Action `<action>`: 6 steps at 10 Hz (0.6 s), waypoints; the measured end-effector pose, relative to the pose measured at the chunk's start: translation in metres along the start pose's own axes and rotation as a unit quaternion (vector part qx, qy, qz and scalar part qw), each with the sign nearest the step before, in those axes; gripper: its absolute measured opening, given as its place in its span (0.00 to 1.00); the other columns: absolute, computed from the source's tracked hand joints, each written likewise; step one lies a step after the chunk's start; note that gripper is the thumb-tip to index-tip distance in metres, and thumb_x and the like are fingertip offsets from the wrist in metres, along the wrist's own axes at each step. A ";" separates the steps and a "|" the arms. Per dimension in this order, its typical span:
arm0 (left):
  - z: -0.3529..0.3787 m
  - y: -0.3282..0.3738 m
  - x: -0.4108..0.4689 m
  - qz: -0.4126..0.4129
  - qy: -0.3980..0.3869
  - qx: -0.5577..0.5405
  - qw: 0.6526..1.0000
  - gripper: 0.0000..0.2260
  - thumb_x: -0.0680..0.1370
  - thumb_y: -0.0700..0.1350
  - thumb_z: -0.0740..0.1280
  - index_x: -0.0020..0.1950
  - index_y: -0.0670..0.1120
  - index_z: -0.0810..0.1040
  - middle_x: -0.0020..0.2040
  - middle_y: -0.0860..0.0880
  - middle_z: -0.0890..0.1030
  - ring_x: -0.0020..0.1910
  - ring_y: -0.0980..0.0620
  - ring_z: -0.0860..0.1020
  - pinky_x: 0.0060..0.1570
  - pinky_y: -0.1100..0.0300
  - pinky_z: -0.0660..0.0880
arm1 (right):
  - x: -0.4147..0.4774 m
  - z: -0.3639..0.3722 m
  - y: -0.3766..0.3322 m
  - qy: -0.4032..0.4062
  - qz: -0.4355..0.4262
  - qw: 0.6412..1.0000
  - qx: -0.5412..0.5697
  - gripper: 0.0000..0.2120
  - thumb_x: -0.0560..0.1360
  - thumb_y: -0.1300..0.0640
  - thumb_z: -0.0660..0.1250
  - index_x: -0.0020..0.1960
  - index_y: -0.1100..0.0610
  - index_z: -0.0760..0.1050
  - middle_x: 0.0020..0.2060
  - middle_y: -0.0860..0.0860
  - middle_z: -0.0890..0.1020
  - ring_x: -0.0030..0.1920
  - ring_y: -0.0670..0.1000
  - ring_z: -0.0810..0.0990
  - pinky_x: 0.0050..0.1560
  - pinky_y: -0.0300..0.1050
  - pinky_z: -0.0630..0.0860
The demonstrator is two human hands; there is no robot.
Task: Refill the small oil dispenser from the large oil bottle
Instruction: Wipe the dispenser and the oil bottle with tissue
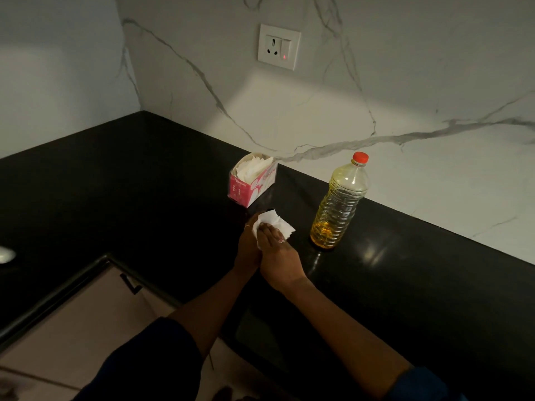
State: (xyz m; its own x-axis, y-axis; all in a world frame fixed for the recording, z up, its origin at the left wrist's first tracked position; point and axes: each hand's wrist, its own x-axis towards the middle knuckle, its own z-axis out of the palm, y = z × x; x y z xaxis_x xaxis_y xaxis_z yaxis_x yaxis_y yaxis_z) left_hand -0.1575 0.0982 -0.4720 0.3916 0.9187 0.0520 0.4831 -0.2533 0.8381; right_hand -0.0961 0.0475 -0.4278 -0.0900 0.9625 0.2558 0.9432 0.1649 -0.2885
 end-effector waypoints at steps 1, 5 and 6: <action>0.004 0.019 -0.003 -0.094 -0.024 0.028 0.995 0.22 0.74 0.36 0.63 0.69 0.39 0.68 0.67 0.42 0.72 0.67 0.47 0.69 0.70 0.56 0.62 | -0.007 0.002 0.006 0.019 0.006 1.000 0.012 0.28 0.74 0.65 0.63 0.72 0.62 0.61 0.70 0.60 0.67 0.72 0.58 0.64 0.71 0.48 0.54; -0.014 0.016 0.006 0.013 0.188 -0.022 0.982 0.18 0.71 0.47 0.72 0.59 0.47 0.74 0.58 0.50 0.77 0.59 0.55 0.74 0.60 0.60 0.72 | 0.007 -0.008 0.017 0.049 0.164 0.981 0.091 0.20 0.76 0.59 0.59 0.68 0.57 0.64 0.62 0.56 0.76 0.56 0.58 0.79 0.53 0.53 0.77; -0.012 0.012 0.003 -0.002 0.169 -0.013 0.986 0.18 0.71 0.49 0.70 0.59 0.48 0.73 0.62 0.49 0.72 0.62 0.53 0.72 0.58 0.64 0.67 | 0.014 -0.010 0.020 0.034 0.175 0.978 0.106 0.19 0.76 0.61 0.60 0.66 0.58 0.65 0.56 0.56 0.79 0.52 0.56 0.80 0.52 0.53 0.78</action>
State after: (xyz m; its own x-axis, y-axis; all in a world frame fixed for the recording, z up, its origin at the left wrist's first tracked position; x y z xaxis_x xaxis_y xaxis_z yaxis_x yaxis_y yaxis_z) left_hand -0.1599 0.1016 -0.4553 0.1052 0.9691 0.2232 0.4628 -0.2464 0.8515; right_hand -0.0753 0.0617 -0.4204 0.2550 0.9526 0.1659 0.8245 -0.1246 -0.5520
